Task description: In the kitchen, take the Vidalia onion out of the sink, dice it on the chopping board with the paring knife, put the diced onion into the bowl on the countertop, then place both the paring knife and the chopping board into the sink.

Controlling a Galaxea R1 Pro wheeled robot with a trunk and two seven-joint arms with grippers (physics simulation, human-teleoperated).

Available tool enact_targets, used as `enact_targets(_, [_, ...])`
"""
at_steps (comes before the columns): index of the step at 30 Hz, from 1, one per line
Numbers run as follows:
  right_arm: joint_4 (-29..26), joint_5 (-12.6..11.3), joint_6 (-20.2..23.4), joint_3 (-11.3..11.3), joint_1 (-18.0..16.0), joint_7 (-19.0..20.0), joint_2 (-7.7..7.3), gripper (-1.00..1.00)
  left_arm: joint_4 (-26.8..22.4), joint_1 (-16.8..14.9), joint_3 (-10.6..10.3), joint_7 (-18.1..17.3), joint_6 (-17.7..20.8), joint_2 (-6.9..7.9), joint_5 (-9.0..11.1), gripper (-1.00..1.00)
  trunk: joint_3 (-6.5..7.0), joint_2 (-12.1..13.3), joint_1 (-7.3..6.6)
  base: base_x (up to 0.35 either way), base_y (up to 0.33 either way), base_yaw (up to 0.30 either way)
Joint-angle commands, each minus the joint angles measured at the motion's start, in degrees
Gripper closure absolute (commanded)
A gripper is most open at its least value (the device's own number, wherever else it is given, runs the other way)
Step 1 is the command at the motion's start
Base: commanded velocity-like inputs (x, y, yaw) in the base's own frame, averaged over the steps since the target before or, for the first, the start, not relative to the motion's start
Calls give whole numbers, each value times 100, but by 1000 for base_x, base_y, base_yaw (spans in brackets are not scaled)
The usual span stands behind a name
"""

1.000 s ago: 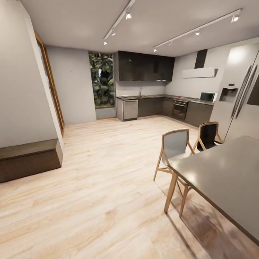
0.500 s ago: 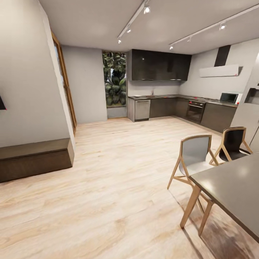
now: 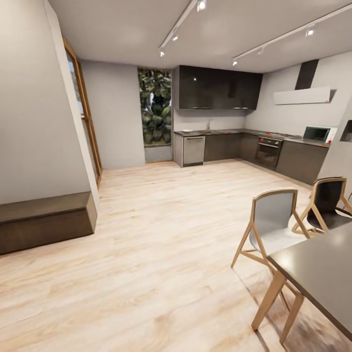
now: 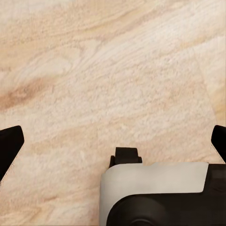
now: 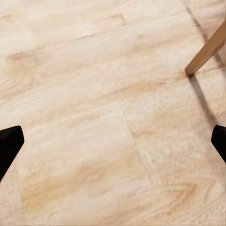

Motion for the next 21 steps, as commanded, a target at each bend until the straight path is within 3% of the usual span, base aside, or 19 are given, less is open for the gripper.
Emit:
enact_targets(1, [4,39,-12,0,-3,-34,2,-100,4,-4,5,-3,-18,0,15,-100,-6,-2,3,320,0,0])
enact_targets(21, [4,39,-12,2,-4,-34,2,-100,12,-3,5,-3,-18,0,15,-100,-6,-2,3,319,28,0])
